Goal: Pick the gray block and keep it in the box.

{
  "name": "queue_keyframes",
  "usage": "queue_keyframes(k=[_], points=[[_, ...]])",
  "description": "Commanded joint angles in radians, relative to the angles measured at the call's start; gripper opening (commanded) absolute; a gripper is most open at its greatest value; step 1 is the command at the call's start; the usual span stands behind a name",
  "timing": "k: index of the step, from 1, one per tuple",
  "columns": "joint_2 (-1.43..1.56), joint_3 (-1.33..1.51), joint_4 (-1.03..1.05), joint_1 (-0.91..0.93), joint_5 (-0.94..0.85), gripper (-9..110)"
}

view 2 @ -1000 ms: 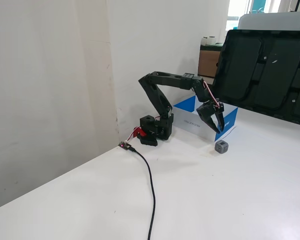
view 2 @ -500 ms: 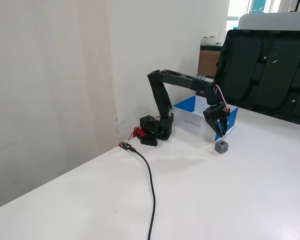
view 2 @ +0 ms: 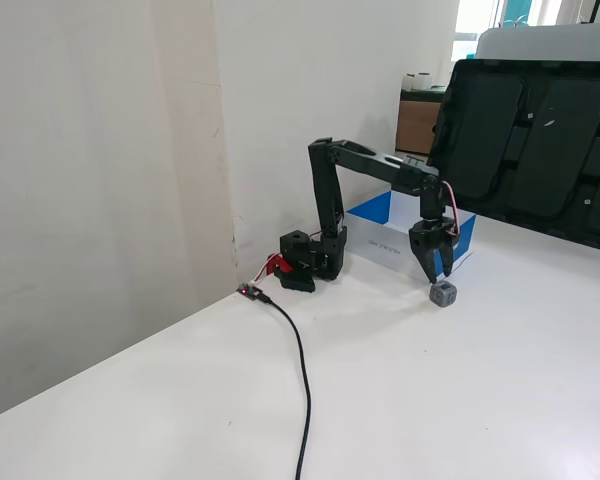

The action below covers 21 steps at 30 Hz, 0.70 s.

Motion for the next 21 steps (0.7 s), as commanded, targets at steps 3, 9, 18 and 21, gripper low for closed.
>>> queue_keyframes(k=[3,9,18,21], points=[[-0.015,-0.087,-0.005,-0.011,-0.006,20],[-0.037,-0.109,-0.014,-0.002,-0.009,26],[-0.097,-0.117,-0.025,-0.006,-0.012,30],[-0.124,-0.117,-0.041,-0.003,-0.012,30]])
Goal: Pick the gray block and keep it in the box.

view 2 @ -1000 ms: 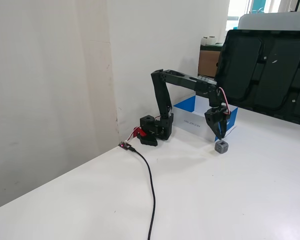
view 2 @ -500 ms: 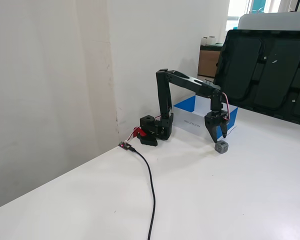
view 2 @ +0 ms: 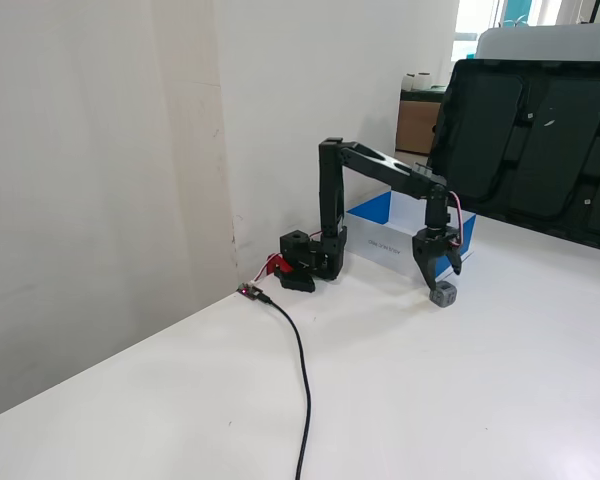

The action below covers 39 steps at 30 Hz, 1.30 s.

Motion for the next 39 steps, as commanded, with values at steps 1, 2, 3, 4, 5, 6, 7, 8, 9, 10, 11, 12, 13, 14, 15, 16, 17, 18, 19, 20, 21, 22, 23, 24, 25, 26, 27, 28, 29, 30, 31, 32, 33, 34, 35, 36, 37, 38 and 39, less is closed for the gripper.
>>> queue_keyframes(k=[1,2,3,4,5,6,7,8,9,10,11,12,13,14,15,16,17,18,19,20,21,22,23,24,25,26,27,28,29,30,31,32,33,34,35,36,37,38,39], points=[[-0.006,-0.069,-0.028,0.0,-0.012,31],[-0.018,-0.072,-0.031,0.002,-0.012,31],[-0.029,-0.075,-0.032,0.003,-0.012,31],[-0.038,-0.078,-0.037,0.003,-0.012,31],[-0.044,-0.08,-0.041,0.005,-0.012,31],[-0.051,-0.081,-0.046,0.006,-0.012,31],[-0.058,-0.084,-0.048,0.008,-0.012,31],[-0.064,-0.086,-0.051,0.008,-0.012,31],[-0.071,-0.089,-0.054,0.006,-0.012,31],[-0.078,-0.094,-0.054,0.006,-0.012,31],[-0.084,-0.097,-0.055,0.006,-0.011,31],[-0.089,-0.097,-0.06,0.006,-0.011,30],[-0.095,-0.098,-0.061,0.006,-0.011,30],[-0.1,-0.101,-0.061,0.006,-0.011,30],[-0.103,-0.103,-0.063,0.006,-0.009,30],[-0.106,-0.104,-0.063,0.008,-0.009,30],[-0.109,-0.106,-0.063,0.008,-0.009,29],[-0.114,-0.107,-0.063,0.008,-0.009,29],[-0.117,-0.109,-0.063,0.006,-0.008,29],[-0.121,-0.11,-0.063,0.006,-0.006,29],[-0.124,-0.112,-0.064,0.006,-0.005,28],[-0.127,-0.114,-0.064,0.006,-0.005,28],[-0.132,-0.117,-0.064,0.006,-0.005,28],[-0.135,-0.117,-0.064,0.006,-0.005,27],[-0.137,-0.117,-0.066,0.006,-0.003,25],[-0.138,-0.117,-0.069,0.006,-0.002,23],[-0.141,-0.118,-0.069,0.006,0.0,21],[-0.144,-0.121,-0.071,0.008,0.002,19],[-0.149,-0.124,-0.071,0.009,0.002,17],[-0.155,-0.129,-0.072,0.011,0.003,15],[-0.161,-0.133,-0.072,0.012,0.005,12],[-0.167,-0.138,-0.072,0.014,0.006,8],[-0.175,-0.144,-0.072,0.015,0.008,6],[-0.178,-0.146,-0.074,0.017,0.008,5],[-0.179,-0.147,-0.075,0.018,0.008,5],[-0.181,-0.15,-0.075,0.021,0.008,4],[-0.181,-0.152,-0.077,0.023,0.008,4],[-0.181,-0.155,-0.077,0.023,0.008,4],[-0.179,-0.16,-0.075,0.025,0.008,4]])
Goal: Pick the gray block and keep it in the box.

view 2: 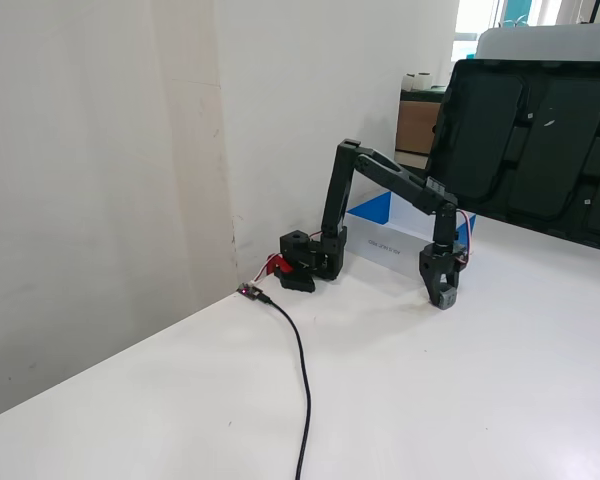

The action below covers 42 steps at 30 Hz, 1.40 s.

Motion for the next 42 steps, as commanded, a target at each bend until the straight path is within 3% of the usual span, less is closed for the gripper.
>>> queue_keyframes(k=[1,23,42], points=[[0.028,-0.075,-0.008,0.018,0.008,4],[0.333,-0.29,0.21,-0.021,0.147,4],[0.612,-0.35,0.41,-0.351,0.281,4]])
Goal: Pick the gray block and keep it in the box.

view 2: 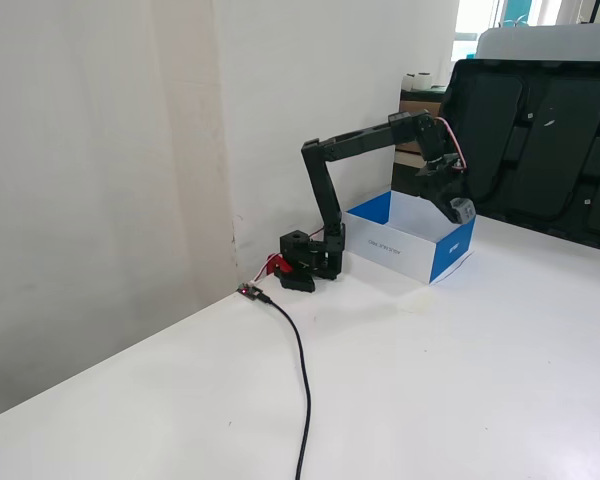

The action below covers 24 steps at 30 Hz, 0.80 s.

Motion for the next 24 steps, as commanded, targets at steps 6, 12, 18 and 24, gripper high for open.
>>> queue_keyframes(k=[6,12,18,24], points=[[0.179,0.035,0.028,-0.23,0.075,4],[0.222,0.184,-0.034,-0.357,0.107,4],[0.216,0.282,-0.101,-0.414,0.112,4],[0.172,0.341,-0.181,-0.448,0.112,4]])
